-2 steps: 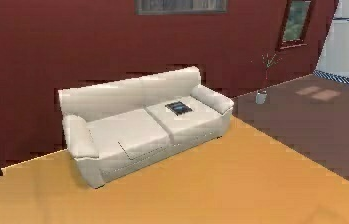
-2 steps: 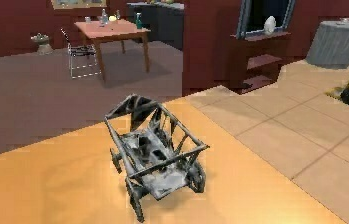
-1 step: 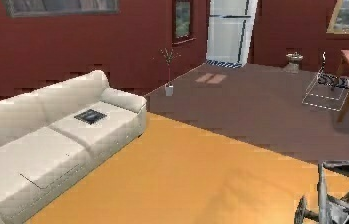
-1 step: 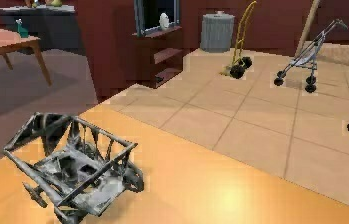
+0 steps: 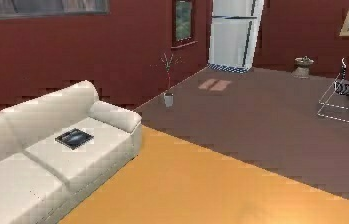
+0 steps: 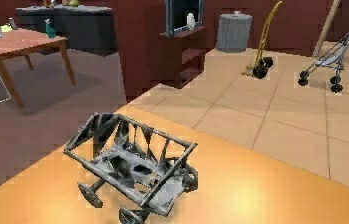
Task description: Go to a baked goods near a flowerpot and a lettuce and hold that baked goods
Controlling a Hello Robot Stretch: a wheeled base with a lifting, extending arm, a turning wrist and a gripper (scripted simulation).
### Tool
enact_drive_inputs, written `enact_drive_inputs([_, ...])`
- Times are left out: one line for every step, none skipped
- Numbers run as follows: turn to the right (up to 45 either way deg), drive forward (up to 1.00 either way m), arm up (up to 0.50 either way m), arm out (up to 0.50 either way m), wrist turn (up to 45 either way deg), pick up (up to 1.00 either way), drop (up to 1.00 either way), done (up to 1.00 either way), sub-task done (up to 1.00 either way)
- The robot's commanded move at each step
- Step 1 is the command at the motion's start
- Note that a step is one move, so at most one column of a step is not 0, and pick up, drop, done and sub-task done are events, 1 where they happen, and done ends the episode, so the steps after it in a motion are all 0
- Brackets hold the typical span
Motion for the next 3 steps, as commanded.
enact_drive_inputs([24.0, 0.0, 0.0, 0.0, 0.0, 0.0, 0.0, 0.0, 0.0])
enact_drive_inputs([0.0, 0.05, 0.0, 0.0, 0.0, 0.0, 0.0, 0.0, 0.0])
enact_drive_inputs([6.0, 0.0, 0.0, 0.0, 0.0, 0.0, 0.0, 0.0, 0.0])
